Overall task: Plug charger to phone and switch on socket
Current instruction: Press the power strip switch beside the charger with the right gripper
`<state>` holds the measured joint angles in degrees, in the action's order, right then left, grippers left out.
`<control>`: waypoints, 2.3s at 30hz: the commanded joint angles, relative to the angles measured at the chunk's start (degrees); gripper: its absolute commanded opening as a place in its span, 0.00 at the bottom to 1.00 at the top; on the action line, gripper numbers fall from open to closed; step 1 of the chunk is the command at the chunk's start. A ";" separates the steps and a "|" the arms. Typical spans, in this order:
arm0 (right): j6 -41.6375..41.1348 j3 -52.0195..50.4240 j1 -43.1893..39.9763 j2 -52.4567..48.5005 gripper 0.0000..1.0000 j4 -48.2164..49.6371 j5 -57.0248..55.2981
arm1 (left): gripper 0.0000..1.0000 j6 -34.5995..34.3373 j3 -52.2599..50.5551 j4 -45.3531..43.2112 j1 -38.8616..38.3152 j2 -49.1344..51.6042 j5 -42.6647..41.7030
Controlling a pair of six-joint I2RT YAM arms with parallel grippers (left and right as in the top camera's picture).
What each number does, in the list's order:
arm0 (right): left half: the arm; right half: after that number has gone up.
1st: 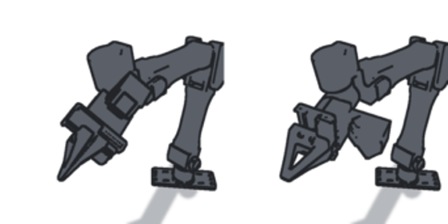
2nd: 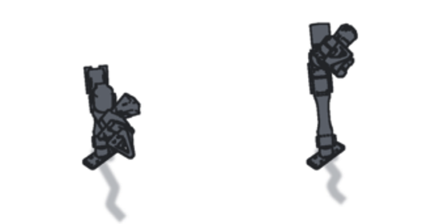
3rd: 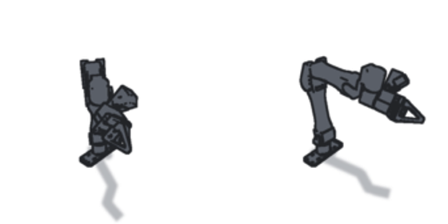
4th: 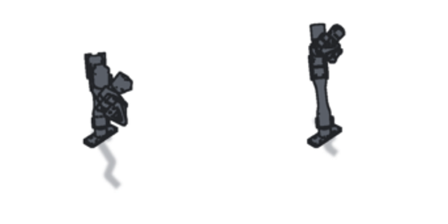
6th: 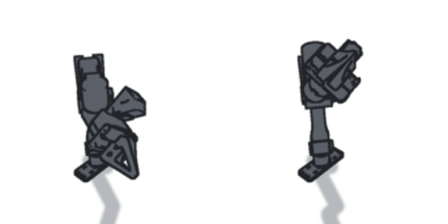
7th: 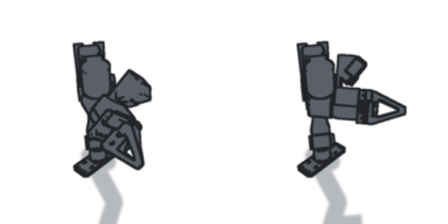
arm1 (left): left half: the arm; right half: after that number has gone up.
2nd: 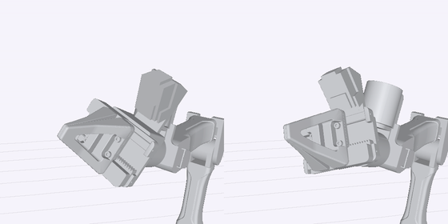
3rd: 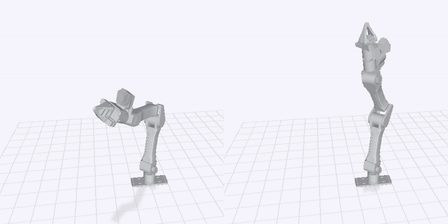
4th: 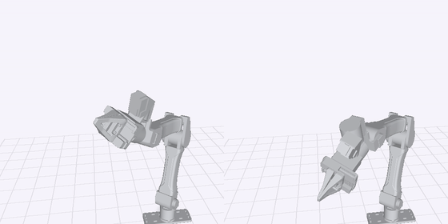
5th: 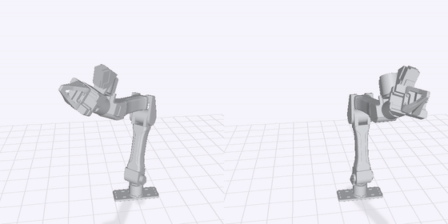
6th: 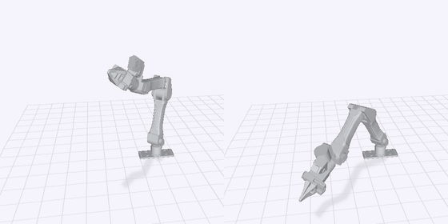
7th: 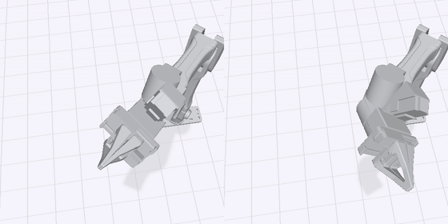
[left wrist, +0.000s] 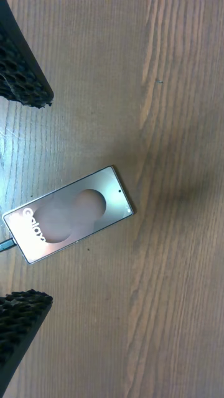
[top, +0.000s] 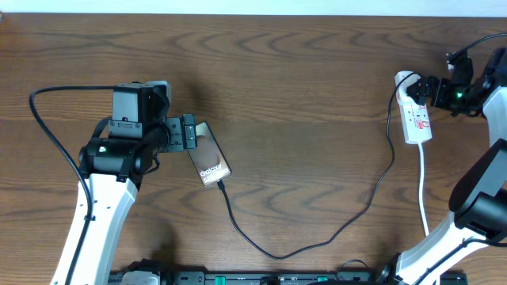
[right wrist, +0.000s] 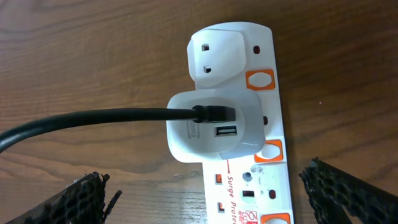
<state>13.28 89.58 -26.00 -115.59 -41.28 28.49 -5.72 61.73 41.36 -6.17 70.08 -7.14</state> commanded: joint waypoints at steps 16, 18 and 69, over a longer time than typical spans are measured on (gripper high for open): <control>-1.36 -0.04 1.73 -4.52 0.99 -0.24 3.61 | 0.94 0.76 0.48 0.02 -0.07 0.00 0.76; -1.49 -0.04 1.73 -4.55 0.99 -0.42 3.61 | 0.94 0.76 0.48 0.02 -0.07 0.00 0.76; -5.14 -0.20 2.12 -10.56 0.99 -1.36 9.66 | 0.94 0.76 0.48 0.02 -0.07 0.00 0.76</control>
<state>9.43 90.26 -24.97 -122.61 -40.80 33.82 -5.72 61.73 41.36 -6.17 70.08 -7.14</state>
